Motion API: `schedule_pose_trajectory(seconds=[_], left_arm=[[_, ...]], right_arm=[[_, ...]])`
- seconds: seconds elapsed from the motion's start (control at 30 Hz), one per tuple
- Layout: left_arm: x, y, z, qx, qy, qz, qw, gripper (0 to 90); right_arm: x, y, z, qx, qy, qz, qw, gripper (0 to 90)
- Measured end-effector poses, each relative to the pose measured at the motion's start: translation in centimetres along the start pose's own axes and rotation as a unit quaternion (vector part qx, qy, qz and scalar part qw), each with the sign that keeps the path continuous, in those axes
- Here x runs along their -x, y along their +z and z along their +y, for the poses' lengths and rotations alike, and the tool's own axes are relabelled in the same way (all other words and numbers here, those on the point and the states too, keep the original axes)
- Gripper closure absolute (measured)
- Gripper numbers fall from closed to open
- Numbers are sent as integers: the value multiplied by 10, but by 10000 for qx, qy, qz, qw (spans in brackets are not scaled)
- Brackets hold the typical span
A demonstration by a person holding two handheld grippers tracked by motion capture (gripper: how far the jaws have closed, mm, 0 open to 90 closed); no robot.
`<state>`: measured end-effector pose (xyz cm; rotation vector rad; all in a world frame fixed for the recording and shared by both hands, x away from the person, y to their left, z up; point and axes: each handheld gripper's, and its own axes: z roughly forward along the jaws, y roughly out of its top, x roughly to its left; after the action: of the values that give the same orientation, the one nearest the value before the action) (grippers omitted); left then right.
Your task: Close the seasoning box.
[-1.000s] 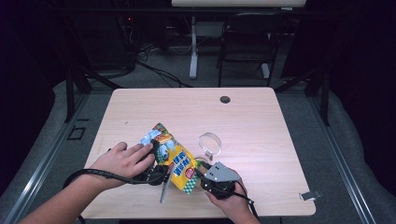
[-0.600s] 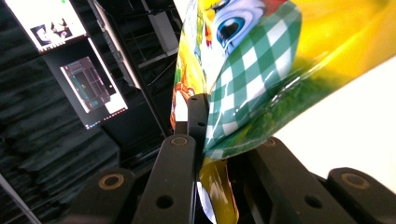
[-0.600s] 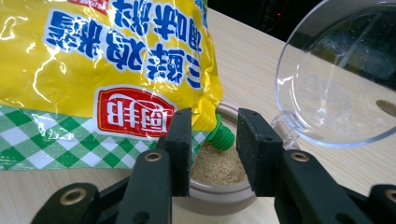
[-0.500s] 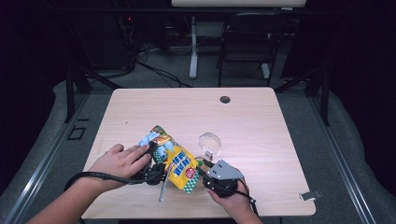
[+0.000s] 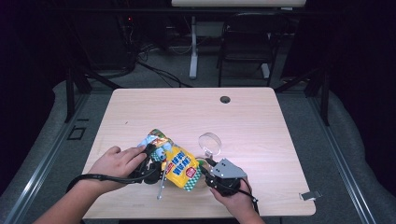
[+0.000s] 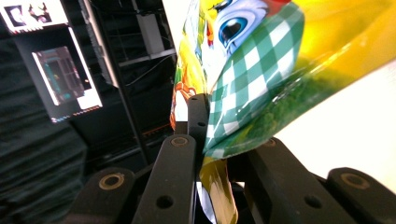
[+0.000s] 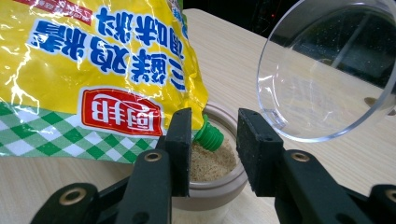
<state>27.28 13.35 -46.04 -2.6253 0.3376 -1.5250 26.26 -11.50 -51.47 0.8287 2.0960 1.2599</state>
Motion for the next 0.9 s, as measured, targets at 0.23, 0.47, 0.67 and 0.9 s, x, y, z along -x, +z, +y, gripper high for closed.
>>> schedule_pose_trajectory(seconds=[0.23, 0.47, 0.67, 0.9], left_arm=[[7, 4, -5, 117, -450, -151, 9988, 845], [10, 6, -8, 180, -665, -278, 9972, 845], [11, 8, -10, 252, -833, -382, 9955, 846], [12, 12, -14, 352, -1034, -511, 9927, 846]], right_arm=[[5, -2, -1, 21, 66, -37, 10000, 660], [6, -3, -1, 3, 50, -37, 10000, 660], [6, -4, -2, 14, 58, -32, 10000, 668], [7, -5, -3, -57, 14, -49, 10000, 688]])
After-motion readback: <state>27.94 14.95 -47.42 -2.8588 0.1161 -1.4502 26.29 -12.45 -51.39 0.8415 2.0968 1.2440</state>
